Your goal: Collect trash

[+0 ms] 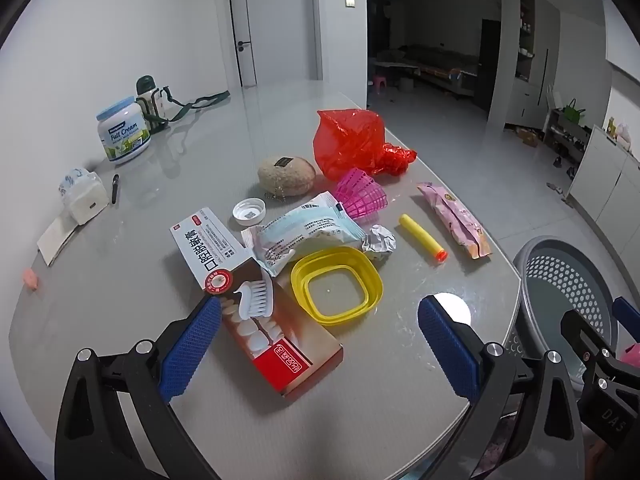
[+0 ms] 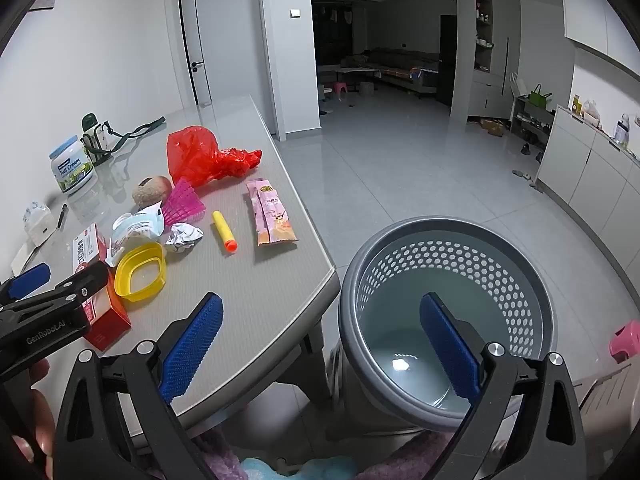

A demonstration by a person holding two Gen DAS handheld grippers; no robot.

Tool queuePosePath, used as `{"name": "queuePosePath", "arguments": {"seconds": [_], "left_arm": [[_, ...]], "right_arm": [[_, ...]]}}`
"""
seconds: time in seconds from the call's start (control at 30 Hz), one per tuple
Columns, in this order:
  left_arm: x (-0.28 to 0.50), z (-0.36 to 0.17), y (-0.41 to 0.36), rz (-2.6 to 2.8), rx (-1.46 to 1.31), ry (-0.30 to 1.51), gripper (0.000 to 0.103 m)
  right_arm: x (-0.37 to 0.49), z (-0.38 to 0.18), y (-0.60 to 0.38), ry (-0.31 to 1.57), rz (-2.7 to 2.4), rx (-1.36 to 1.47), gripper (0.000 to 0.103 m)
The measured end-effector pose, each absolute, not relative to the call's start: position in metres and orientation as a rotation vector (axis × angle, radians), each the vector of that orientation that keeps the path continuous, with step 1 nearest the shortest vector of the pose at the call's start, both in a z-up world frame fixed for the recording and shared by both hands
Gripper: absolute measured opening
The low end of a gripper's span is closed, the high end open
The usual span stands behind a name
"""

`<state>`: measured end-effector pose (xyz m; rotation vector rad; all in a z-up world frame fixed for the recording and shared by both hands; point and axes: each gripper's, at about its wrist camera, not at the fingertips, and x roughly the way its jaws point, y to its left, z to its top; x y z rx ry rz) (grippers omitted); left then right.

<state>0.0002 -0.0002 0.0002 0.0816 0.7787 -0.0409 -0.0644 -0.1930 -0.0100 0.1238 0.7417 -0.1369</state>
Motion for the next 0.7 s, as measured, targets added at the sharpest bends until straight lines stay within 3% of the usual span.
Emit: {"name": "queuePosePath", "arguments": {"seconds": [0.7], "left_arm": [[-0.005,0.013,0.013,-0.030,0.080,0.754,0.097]], "right_arm": [[-0.070,-0.003,-0.192,0.740,-0.134,0.123,0.094]]}}
